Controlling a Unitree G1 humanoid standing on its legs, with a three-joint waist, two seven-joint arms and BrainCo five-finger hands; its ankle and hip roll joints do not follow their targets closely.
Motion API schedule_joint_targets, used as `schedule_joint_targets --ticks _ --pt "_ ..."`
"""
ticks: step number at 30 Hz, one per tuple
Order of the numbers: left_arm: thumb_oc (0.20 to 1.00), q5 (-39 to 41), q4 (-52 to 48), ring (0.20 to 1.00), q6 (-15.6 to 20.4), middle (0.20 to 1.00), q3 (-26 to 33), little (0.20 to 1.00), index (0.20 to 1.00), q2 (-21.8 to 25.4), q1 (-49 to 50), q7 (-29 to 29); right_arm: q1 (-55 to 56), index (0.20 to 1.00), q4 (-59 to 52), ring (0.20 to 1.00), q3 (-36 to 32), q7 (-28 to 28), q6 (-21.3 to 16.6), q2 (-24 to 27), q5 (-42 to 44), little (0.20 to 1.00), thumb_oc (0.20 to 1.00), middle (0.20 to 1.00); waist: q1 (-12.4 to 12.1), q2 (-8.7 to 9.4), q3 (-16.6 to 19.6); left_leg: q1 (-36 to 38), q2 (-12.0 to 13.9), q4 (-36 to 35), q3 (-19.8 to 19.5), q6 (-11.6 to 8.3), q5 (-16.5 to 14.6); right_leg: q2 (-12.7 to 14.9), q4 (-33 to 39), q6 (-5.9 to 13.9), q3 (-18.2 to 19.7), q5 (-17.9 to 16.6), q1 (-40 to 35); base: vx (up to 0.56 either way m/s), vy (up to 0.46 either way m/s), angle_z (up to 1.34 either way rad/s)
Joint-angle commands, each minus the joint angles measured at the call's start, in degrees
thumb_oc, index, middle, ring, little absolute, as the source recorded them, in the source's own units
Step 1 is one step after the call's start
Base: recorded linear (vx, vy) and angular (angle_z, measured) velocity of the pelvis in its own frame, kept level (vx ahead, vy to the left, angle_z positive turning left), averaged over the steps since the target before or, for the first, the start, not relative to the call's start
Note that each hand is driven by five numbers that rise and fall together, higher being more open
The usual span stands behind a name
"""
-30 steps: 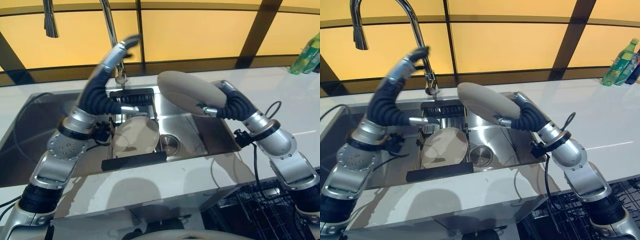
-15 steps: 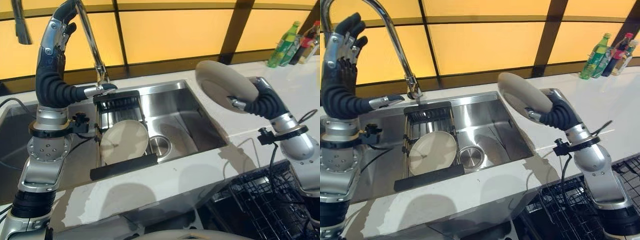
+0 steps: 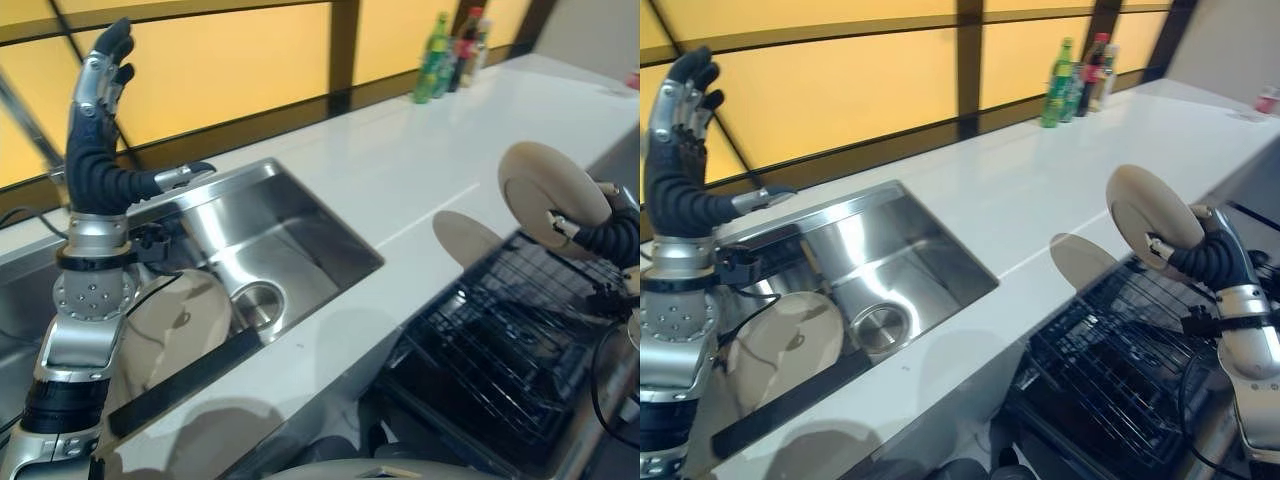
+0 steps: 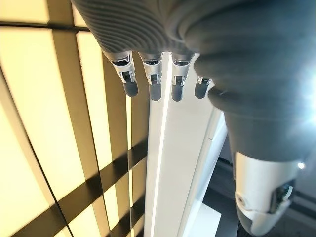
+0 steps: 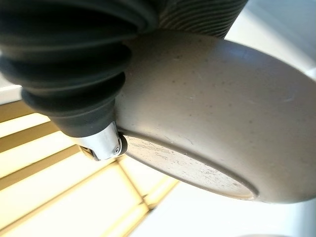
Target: Pick up plates and place into dishwasher.
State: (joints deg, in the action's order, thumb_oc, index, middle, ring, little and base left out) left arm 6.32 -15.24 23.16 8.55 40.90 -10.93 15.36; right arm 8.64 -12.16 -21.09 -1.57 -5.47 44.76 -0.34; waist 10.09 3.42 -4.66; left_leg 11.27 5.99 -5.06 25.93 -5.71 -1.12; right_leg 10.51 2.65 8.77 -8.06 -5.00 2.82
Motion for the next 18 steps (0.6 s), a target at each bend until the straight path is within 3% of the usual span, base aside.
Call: schedule_joint_targets --ticks 1,3,8,14,18 --pt "1.0 -0.76 2.99 1.0 1.71 1.0 3.07 1.0 1.0 2.85 -1.99 1.86 -3.49 0.2 0.7 0.2 -2.73 -4.49 -1.76 3.06 2.33 0.2 0.2 0.2 0.36 0.07 -0.85 -5.11 1.52 3.02 -4.15 4.62 -1.82 2.9 -18.05 4.49 1.58 3.54 1.92 -0.21 -0.117 -0.72" --pt "1.0 -0.25 3.12 1.0 2.23 1.0 4.44 1.0 1.0 3.29 -1.44 1.8 -3.02 0.2 1.48 0.2 -3.05 -4.98 -0.49 3.41 3.07 0.2 0.2 0.2 -0.87 0.06 -1.09 -7.75 2.6 5.31 -3.99 4.4 -0.77 1.62 -19.5 3.23 0.99 5.42 0.98 -0.19 -0.167 -0.6" --pt "1.0 0.28 4.2 1.0 2.19 1.0 6.67 1.0 1.0 3.9 -0.32 1.45 -2.0 0.2 4.45 0.2 -2.69 -2.7 1.88 1.81 3.59 0.2 0.2 0.2 -2.76 0.72 -0.19 -11.52 4.36 9.35 -6.15 2.04 -0.14 -0.88 -11.66 0.12 0.3 9.74 -4.92 -0.07 -0.253 -0.36" --pt "1.0 0.07 4.71 1.0 2.93 1.0 6.56 1.0 1.0 2.34 0.52 -0.44 -1.73 0.2 9.83 0.2 -2.54 4.27 5.13 2.67 3.27 0.2 0.2 0.2 -2.57 0.22 -0.22 -13.46 7.81 14.07 -8.52 -0.49 -0.62 -3.81 -10.47 -3.41 0.26 10.84 -5.71 -0.06 -0.193 -0.22" --pt "1.0 -0.4 5.16 1.0 3.47 1.0 6.52 1.0 1.0 1.95 0.92 0.03 -1.57 0.2 12.36 0.2 -1.39 10.52 8.14 3.37 4.91 0.2 0.2 0.2 -2.0 -0.21 -0.42 -14.04 9.34 14.83 -8.92 -1.26 -0.23 -4.61 -10.79 -4.39 0.19 11.13 -5.15 -0.09 -0.079 -0.12"
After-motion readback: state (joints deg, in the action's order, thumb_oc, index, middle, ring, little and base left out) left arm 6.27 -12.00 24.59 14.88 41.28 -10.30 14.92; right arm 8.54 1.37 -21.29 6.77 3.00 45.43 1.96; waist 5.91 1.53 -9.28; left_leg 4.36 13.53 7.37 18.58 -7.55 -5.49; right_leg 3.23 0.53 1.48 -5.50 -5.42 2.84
